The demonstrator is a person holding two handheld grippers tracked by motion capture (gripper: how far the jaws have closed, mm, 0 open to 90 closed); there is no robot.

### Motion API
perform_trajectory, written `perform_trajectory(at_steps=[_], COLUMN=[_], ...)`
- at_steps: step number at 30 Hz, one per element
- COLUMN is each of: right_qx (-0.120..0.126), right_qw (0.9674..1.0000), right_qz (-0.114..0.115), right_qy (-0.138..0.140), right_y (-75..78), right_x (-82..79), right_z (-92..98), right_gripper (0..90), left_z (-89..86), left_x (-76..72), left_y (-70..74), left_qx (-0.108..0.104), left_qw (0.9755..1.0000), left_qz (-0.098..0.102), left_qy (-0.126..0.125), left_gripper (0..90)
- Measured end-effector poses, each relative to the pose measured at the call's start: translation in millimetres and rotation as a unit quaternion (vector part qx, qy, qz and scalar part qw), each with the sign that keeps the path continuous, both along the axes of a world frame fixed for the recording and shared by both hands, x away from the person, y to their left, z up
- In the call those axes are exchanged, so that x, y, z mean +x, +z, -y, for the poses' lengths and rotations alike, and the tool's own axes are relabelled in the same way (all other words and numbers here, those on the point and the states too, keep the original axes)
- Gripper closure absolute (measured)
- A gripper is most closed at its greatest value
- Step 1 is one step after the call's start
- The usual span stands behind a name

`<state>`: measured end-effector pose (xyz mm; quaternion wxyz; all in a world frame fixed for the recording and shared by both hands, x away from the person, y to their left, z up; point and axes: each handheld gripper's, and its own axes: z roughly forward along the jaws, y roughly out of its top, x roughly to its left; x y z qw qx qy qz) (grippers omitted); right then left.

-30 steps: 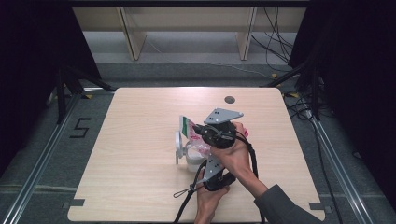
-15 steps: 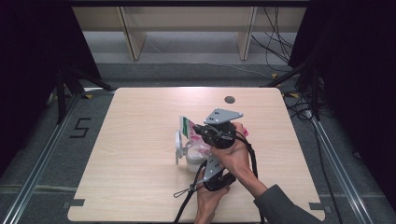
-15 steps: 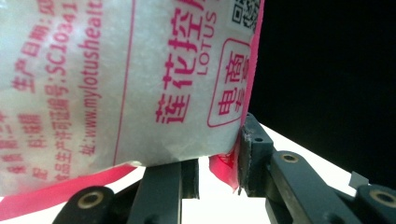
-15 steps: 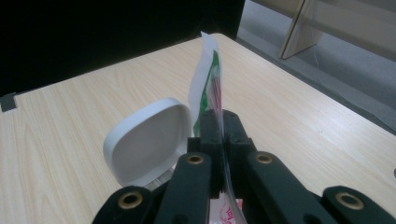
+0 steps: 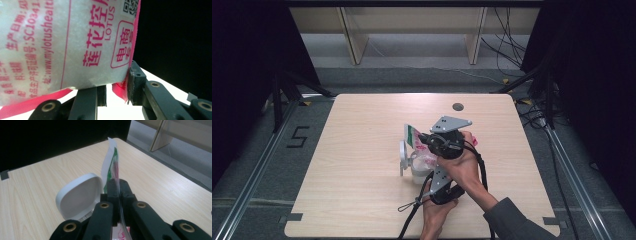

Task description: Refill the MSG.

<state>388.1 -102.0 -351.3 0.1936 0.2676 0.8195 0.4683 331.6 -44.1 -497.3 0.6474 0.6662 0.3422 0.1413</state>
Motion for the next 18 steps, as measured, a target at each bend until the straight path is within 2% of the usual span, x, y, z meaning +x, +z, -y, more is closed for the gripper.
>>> perform_trajectory(at_steps=[2,10,12,13,14,15,16,18], right_qx=[-0.003,-0.006,-0.002,0.0,-0.009,-0.008,-0.005,-0.002], right_qw=[0.9999,1.0,0.9999,0.9999,1.0,0.9999,1.0,1.0], right_qz=[-0.01,0.0,-0.014,-0.01,-0.002,-0.009,-0.001,-0.004], right_qy=[-0.004,-0.001,-0.001,-0.005,0.001,-0.001,0.002,0.0], right_y=[-0.5,-0.3,1.0,0.1,-0.6,-0.6,-0.7,-0.4], right_x=[-1.2,-0.6,-1.4,-1.7,-0.7,-1.7,-0.7,-0.8], right_z=[-0.6,-2.4,-1.4,-2.0,-1.9,-2.0,-2.3,-1.9], right_gripper=[90.0,90.0,90.0,90.0,90.0,89.9,90.0,90.0], left_z=[0.1,-0.4,-0.7,-0.6,-0.3,-0.5,-0.7,-0.5], left_x=[0.1,-0.3,-0.2,-0.1,-0.1,-0.2,-0.3,-0.3], left_y=[-0.2,0.5,0.5,0.2,0.1,0.3,0.4,0.2], left_qx=[-0.002,-0.002,-0.002,-0.003,-0.003,-0.003,-0.002,-0.002], left_qw=[1.0,1.0,1.0,1.0,1.0,1.0,1.0,1.0], left_qz=[-0.002,0.001,0.0,0.0,-0.001,0.0,0.001,0.0], left_qy=[-0.001,0.0,0.0,-0.001,-0.001,0.0,0.0,0.0], left_gripper=[72.4,72.5,72.5,72.4,72.4,72.4,72.4,72.5])
